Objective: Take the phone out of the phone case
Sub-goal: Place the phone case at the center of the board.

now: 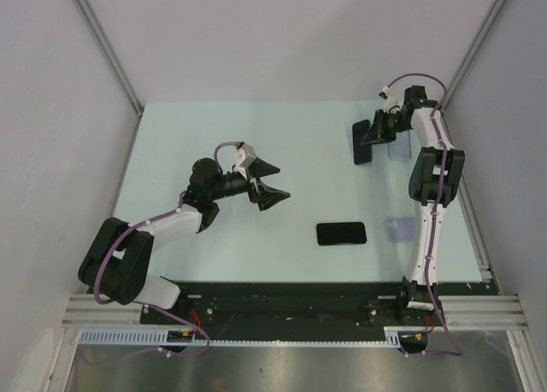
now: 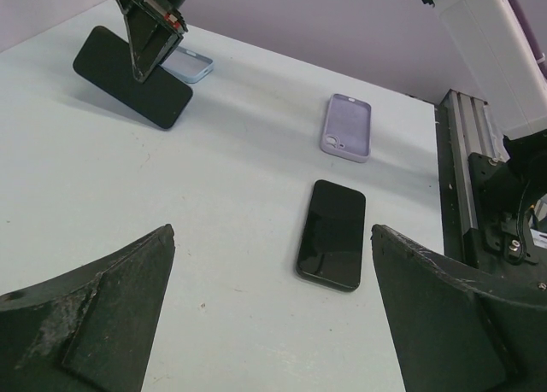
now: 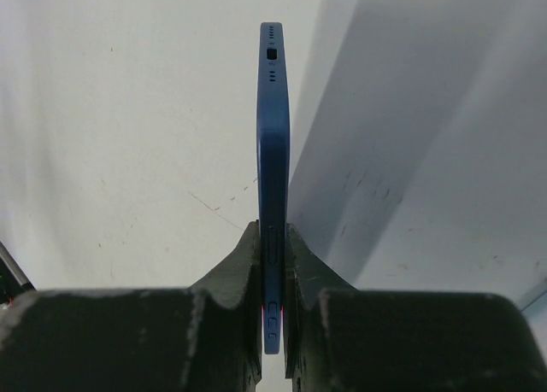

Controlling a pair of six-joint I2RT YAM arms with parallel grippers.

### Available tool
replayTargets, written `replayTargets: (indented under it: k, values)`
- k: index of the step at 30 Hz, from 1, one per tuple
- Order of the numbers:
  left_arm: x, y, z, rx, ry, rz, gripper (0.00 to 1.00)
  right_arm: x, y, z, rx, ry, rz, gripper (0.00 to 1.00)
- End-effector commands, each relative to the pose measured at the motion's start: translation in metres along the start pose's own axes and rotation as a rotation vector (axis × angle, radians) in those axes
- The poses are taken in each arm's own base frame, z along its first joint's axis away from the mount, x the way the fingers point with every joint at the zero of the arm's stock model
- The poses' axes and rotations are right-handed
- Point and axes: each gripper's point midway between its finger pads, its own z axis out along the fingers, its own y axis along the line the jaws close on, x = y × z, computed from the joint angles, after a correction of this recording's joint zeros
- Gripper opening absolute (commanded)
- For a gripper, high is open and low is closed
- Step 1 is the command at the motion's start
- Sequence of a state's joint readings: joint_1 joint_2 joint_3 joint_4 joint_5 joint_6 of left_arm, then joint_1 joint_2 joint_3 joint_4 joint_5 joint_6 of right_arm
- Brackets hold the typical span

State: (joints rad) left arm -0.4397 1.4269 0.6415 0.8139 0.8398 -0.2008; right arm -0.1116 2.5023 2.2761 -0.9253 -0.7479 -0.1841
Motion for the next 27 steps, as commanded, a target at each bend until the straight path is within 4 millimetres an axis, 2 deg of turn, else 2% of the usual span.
replayTargets:
  k: [1,14,27]
  values:
    - [-0.004,0.003,0.000,-0.008,-0.019,0.042,1.00,-0.016,-0.012,0.000,0.050,-0.030,-0.021,0.00]
    - [-0.009,0.000,-0.003,-0.001,-0.029,0.074,1.00,-0.014,-0.024,0.000,0.055,-0.033,-0.009,0.01]
    - [-0.006,0.000,-0.003,0.000,-0.024,0.074,1.00,-0.010,-0.025,0.007,0.041,-0.022,0.011,0.03]
